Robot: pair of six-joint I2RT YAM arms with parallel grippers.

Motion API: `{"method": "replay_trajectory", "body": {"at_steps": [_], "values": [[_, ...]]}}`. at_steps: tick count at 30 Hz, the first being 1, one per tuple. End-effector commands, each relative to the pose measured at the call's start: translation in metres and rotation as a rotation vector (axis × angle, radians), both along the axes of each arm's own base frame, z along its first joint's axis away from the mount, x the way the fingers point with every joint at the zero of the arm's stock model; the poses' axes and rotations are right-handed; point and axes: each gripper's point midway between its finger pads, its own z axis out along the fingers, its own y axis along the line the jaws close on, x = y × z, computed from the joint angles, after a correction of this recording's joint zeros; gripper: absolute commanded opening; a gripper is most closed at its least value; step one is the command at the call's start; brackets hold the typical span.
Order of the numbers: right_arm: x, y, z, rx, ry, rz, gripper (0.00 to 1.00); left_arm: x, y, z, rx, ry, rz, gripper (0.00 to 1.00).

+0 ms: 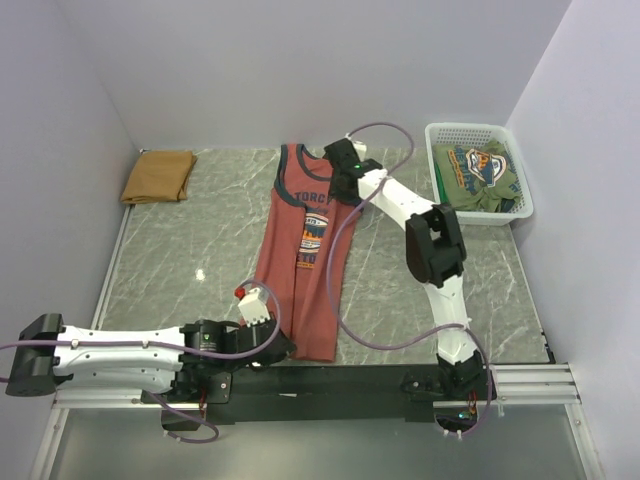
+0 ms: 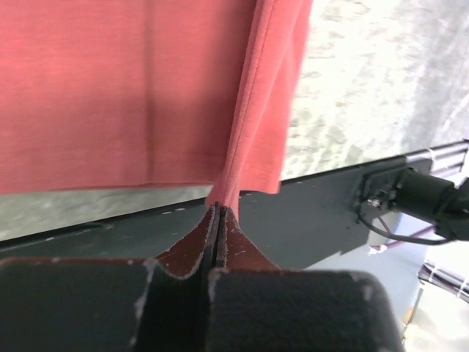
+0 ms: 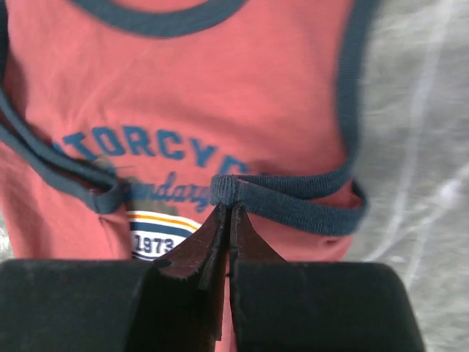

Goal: Fold and stack the tank tops
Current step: Fold the tank top

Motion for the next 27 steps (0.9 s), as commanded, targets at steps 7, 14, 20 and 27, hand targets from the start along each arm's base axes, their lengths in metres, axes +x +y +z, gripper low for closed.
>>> {"method": "replay_trajectory", "body": {"at_steps": [7,14,20,27], "values": [[0.028,0.040,0.019,-0.073,-0.101,0.038,0.00,-0.015,0.025,-0.031,0.101,0.100,0.015,0.01],[0.027,0.050,0.015,-0.096,-0.119,0.068,0.02,-0.016,0.024,-0.034,0.107,0.097,-0.005,0.00],[0.028,0.055,0.016,-0.094,-0.135,0.088,0.07,-0.017,0.023,-0.037,0.127,0.100,-0.017,0.01],[0.029,0.066,0.014,-0.084,-0.152,0.129,0.18,-0.008,0.033,-0.034,0.137,0.092,0.020,0.02]]}}
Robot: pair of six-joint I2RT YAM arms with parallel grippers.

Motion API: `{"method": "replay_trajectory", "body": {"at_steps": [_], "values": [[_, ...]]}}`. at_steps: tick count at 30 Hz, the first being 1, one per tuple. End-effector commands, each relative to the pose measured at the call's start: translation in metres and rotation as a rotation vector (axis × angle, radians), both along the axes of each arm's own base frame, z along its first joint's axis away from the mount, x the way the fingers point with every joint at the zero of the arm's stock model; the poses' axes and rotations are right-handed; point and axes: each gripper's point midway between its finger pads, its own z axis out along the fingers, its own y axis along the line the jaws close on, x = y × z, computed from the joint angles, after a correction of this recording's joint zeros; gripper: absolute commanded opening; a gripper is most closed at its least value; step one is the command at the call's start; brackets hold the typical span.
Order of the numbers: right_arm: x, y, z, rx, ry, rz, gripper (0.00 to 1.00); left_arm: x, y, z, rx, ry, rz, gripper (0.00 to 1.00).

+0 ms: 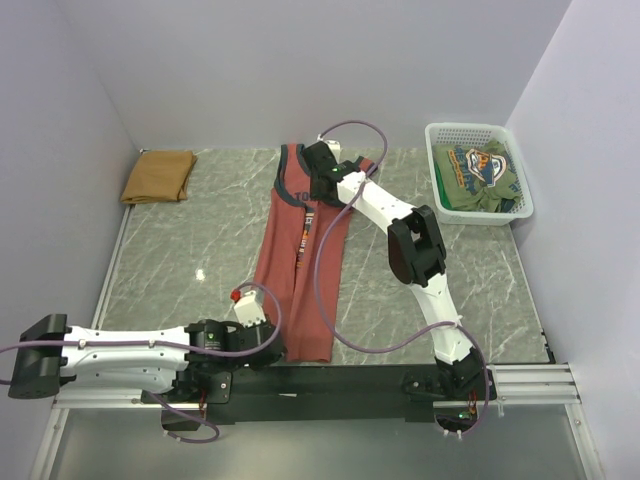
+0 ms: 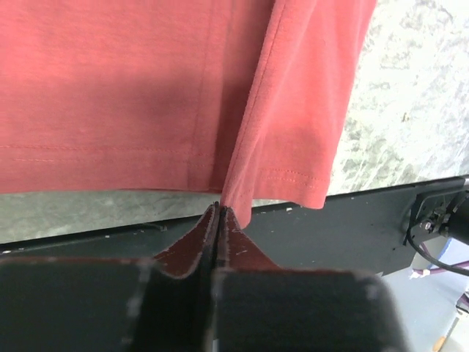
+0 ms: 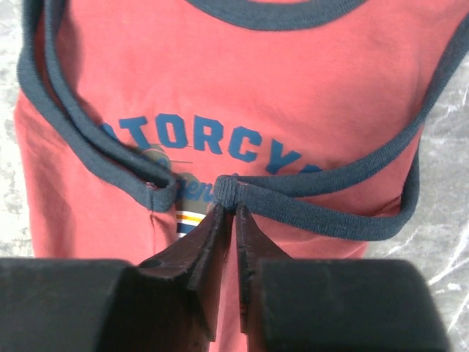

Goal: Fold and stack the tank tops
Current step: Fold the tank top

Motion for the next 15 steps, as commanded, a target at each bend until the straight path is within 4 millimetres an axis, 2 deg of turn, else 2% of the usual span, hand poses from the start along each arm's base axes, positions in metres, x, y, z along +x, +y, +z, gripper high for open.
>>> {"method": "replay_trajectory", "body": {"at_steps": [1,2,3,4,5,6,7,8,10,11,12,13,14,15], "values": [[0.025,0.008,0.021,0.025,-0.116,0.006,0.27,-0.005,0.011,-0.002,0.030,0.036,-0.016,0.08],[0.025,0.009,0.022,0.027,-0.118,0.014,0.34,-0.004,0.012,0.001,0.020,0.033,-0.013,0.21],[0.024,0.010,0.023,0.025,-0.120,0.021,0.48,-0.002,0.012,0.003,0.019,0.027,-0.010,0.25],[0.022,0.011,0.024,0.017,-0.123,0.032,0.54,-0.001,0.013,0.005,0.017,0.020,-0.011,0.30],[0.022,0.011,0.036,0.025,-0.144,0.030,0.59,0.001,0.013,0.011,0.008,0.012,-0.006,0.39],[0.021,0.007,0.038,0.019,-0.151,0.024,0.67,0.005,0.013,0.017,0.005,-0.009,-0.001,0.42],[0.020,0.004,0.044,0.016,-0.160,0.019,0.70,0.007,0.014,0.022,0.007,-0.024,0.000,0.45],[0.020,0.002,0.063,0.025,-0.192,0.014,0.72,0.010,0.012,0.036,-0.010,-0.041,0.002,0.49],[0.013,-0.005,0.074,0.022,-0.200,0.006,0.74,0.019,0.016,0.048,-0.002,-0.083,0.029,0.51],[0.008,-0.008,0.095,0.041,-0.222,-0.003,0.74,0.024,0.016,0.059,-0.010,-0.102,0.046,0.50],[-0.002,-0.014,0.088,0.035,-0.193,-0.013,0.74,0.029,0.017,0.062,-0.002,-0.124,0.046,0.50],[-0.012,-0.012,0.088,0.071,-0.170,-0.008,0.73,0.042,0.021,0.065,0.001,-0.132,0.088,0.49],[-0.026,-0.009,0.110,0.114,-0.197,0.009,0.73,0.049,0.021,0.064,0.001,-0.130,0.099,0.48],[-0.046,-0.016,0.082,0.098,-0.146,0.008,0.71,0.060,0.015,0.070,-0.018,-0.166,0.070,0.47]]}}
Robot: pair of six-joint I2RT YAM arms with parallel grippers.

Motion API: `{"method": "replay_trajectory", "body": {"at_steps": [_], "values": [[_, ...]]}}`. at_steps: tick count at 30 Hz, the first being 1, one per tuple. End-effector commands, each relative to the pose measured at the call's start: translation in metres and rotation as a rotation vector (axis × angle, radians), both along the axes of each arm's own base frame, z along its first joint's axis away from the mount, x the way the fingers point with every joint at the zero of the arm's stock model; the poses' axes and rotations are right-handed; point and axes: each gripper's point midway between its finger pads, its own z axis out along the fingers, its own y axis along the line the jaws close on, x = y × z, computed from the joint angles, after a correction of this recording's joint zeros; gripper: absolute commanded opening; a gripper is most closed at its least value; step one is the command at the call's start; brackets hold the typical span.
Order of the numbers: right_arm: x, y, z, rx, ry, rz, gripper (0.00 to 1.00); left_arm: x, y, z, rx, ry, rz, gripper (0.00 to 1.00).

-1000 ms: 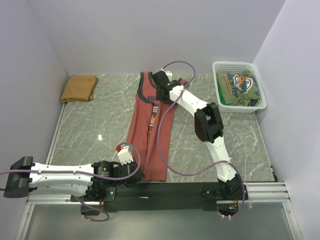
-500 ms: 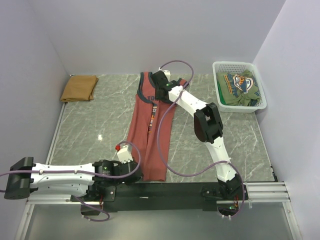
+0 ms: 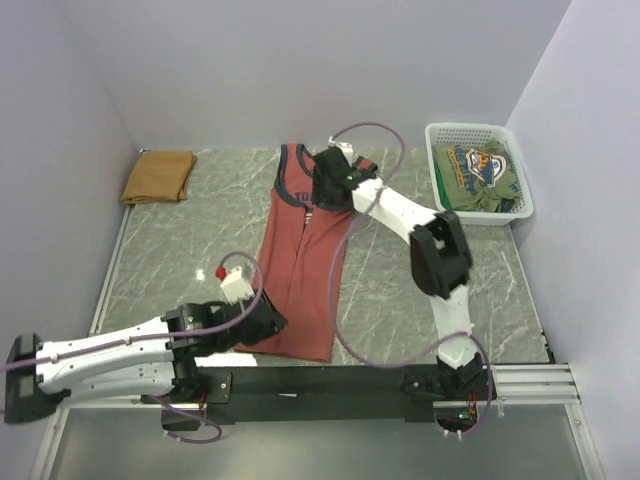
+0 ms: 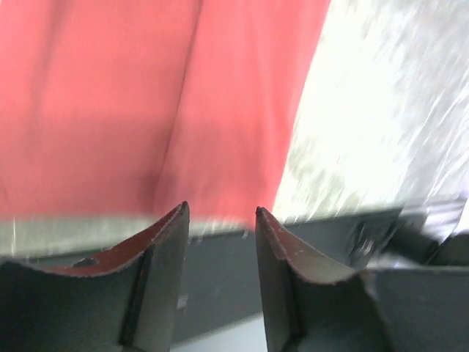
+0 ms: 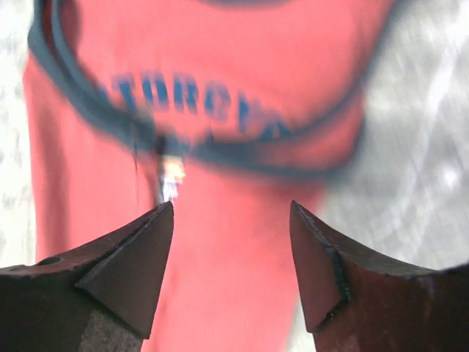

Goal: Fold and stack the tank tops
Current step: Fold the tank top

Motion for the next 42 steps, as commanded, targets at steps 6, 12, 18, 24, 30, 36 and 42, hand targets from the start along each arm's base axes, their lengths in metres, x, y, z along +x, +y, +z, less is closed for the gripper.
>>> {"method": "replay_trajectory", "body": {"at_steps": [6,12,18,24,30,36,42], "values": [[-0.145,0.009,0.009,0.186,0.038,0.085,0.64,0.106,0.018,0.006,0.015,-0.106,0.107,0.42],[-0.235,0.012,-0.023,0.193,0.115,0.171,0.61,0.182,0.040,-0.005,0.006,-0.084,0.217,0.36],[-0.303,0.020,-0.038,0.173,0.160,0.243,0.60,0.224,0.038,-0.018,0.021,-0.052,0.223,0.29],[-0.346,0.020,-0.057,0.132,0.213,0.289,0.59,0.230,0.042,-0.049,0.093,0.028,0.240,0.25],[-0.378,0.024,-0.080,0.022,0.265,0.360,0.50,0.241,0.050,-0.065,0.193,0.058,0.247,0.22],[-0.408,0.050,-0.088,0.033,0.338,0.476,0.35,0.249,0.071,-0.089,0.324,0.116,0.282,0.19],[-0.430,0.120,-0.070,0.153,0.397,0.633,0.31,0.269,0.105,-0.101,0.439,0.153,0.327,0.15]]}}
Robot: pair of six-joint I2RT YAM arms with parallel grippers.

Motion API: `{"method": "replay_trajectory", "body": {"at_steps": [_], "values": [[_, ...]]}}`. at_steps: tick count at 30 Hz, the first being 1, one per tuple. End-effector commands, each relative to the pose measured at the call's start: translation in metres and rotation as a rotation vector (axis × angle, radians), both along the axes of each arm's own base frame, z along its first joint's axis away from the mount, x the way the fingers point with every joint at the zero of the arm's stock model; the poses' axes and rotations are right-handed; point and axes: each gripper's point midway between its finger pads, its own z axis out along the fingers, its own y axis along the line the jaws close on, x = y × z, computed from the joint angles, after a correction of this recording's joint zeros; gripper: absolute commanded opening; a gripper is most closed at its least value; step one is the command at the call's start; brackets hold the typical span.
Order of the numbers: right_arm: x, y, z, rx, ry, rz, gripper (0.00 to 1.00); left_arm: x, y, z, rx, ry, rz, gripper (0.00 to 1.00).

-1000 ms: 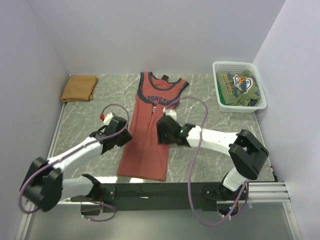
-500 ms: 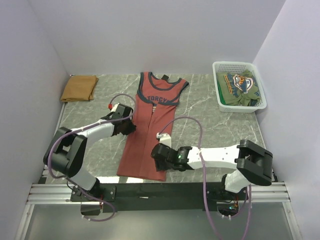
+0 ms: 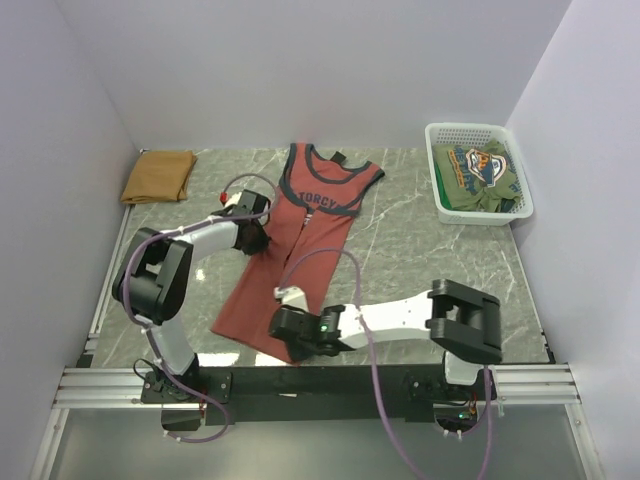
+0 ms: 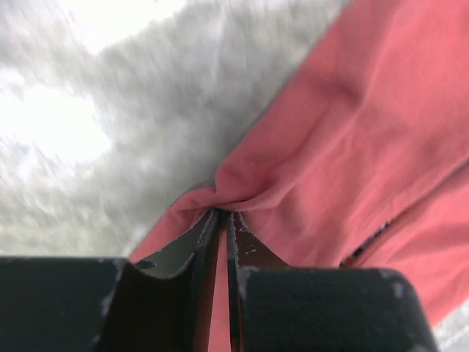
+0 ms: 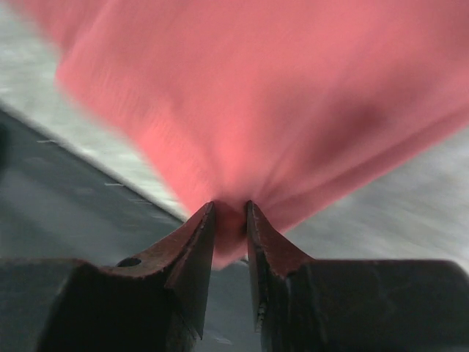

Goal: Fold and stack the tank tops
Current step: Fold the tank top

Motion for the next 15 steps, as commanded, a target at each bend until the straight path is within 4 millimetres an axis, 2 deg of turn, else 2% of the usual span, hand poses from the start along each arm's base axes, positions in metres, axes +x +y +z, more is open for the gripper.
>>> {"method": "replay_trajectory", "body": {"at_steps": [1,2,3,4,5,6,7,8,9,10,11,12,13,14,15], "values": [[-0.027,0.050,0.009,0.090,0.104,0.124,0.31,0.015,0.045,-0.012,0.163,0.035,0.052,0.15],[-0.026,0.075,0.028,0.148,0.103,0.142,0.32,0.021,0.050,-0.009,0.176,0.031,0.053,0.15],[-0.026,0.087,0.034,0.169,0.104,0.156,0.32,0.024,0.056,-0.008,0.200,0.042,0.048,0.15],[-0.026,0.098,0.040,0.184,0.104,0.167,0.33,0.037,0.064,-0.002,0.201,0.029,0.067,0.16],[-0.021,0.119,0.051,0.219,0.094,0.171,0.33,0.043,0.065,0.001,0.185,0.029,0.065,0.17],[-0.018,0.125,0.054,0.221,0.086,0.178,0.36,0.046,0.067,0.004,0.179,0.034,0.066,0.18],[-0.014,0.129,0.058,0.219,0.069,0.169,0.39,0.058,0.072,0.016,0.163,0.006,0.083,0.22],[-0.001,0.132,0.069,0.230,0.025,0.141,0.43,0.063,0.070,0.022,0.138,-0.009,0.072,0.26],[0.012,0.130,0.076,0.240,0.003,0.118,0.50,0.068,0.070,0.032,0.138,-0.029,0.062,0.30],[0.022,0.125,0.099,0.289,-0.026,0.092,0.53,0.077,0.069,0.050,0.130,-0.072,0.062,0.39],[0.032,0.110,0.095,0.276,-0.042,0.061,0.57,0.081,0.067,0.060,0.125,-0.094,0.054,0.42],[0.049,0.099,0.102,0.279,-0.091,0.011,0.62,0.084,0.064,0.069,0.117,-0.111,0.033,0.45],[0.074,0.081,0.126,0.316,-0.131,-0.058,0.64,0.089,0.063,0.090,0.108,-0.154,0.031,0.51],[0.088,0.059,0.120,0.287,-0.153,-0.109,0.64,0.090,0.062,0.099,0.101,-0.172,0.025,0.54],[0.103,0.042,0.123,0.278,-0.178,-0.155,0.64,0.090,0.058,0.108,0.081,-0.191,0.012,0.55]]}}
